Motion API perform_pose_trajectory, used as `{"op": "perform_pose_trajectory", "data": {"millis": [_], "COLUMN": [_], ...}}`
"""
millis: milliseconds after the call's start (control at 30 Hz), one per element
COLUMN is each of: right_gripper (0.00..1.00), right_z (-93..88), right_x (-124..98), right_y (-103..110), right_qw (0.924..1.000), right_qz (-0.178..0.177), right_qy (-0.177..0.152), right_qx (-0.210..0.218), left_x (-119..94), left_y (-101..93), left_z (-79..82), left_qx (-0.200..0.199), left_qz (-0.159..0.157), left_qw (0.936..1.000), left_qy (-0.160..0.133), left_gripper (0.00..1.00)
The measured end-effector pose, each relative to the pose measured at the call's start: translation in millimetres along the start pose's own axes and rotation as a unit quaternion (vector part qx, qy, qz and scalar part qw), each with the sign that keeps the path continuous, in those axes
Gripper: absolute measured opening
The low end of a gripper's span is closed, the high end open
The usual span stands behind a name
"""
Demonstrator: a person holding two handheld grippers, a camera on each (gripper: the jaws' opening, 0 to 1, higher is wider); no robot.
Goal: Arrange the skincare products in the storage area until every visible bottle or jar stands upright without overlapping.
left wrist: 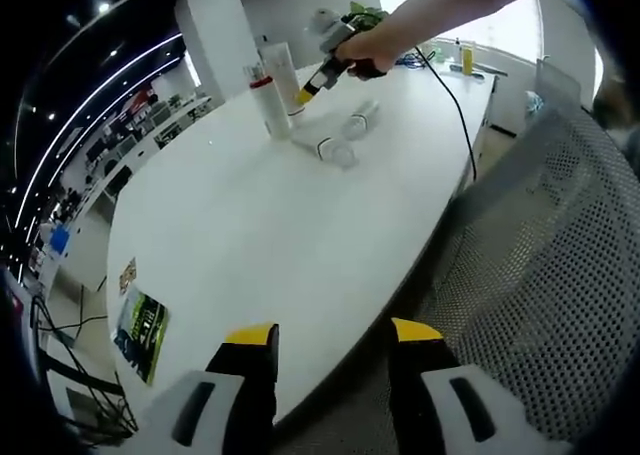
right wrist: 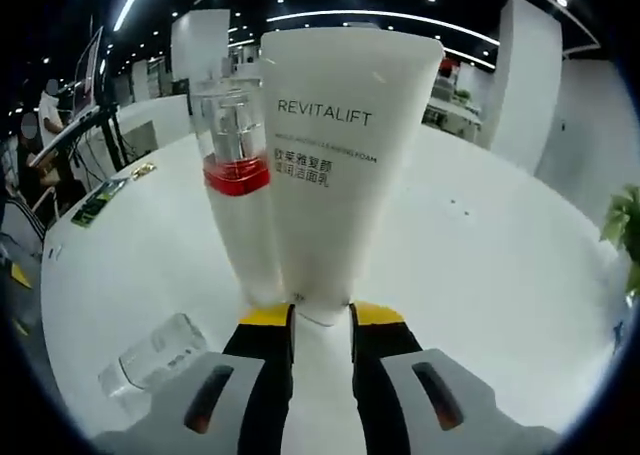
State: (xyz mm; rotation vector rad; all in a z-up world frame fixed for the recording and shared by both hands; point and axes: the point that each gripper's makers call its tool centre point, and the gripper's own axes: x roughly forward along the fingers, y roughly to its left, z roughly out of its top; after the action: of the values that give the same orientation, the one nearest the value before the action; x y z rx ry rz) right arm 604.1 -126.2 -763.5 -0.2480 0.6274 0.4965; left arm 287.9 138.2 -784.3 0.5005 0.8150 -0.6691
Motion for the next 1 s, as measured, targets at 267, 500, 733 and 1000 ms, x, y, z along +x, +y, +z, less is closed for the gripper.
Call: {"op": "perform_pose_trajectory", "data": {"millis": [267, 500, 733, 1000], "right_gripper": [0.20, 0.22, 0.34, 0.46], "right_z": [1.5, 1.3, -3.9, 10.2], "right_x": [-0.2, 1.0, -29.4, -97.6], "right_y": [5.9, 5.7, 11.8, 84.9], "right_qw": [1.0000, 1.0000, 0.9968, 0.9699], "right_qz": [0.001, 0.000, -0.029, 0.016], "right_qy": [0.001, -0.001, -0.040, -0.164], "right_qx": [-0.002, -0.002, 0.062, 0.179], "left_x": [0.0, 0.1, -1.0, -0.6], "left_y": [0.2, 0.3, 2.4, 12.9], "left_z": [-1.8, -2.5, 0.3, 8.2], "left_qx": [0.003, 0.004, 0.003, 0.013], "left_qz": [0.000, 0.000, 0.006, 0.014], "left_qw": [1.0000, 1.0000, 1.0000, 0.9998], "left_qy": [0.005, 0.006, -0.001, 0.008], "left_gripper": [0.43, 0.43, 0.43, 0.42]}}
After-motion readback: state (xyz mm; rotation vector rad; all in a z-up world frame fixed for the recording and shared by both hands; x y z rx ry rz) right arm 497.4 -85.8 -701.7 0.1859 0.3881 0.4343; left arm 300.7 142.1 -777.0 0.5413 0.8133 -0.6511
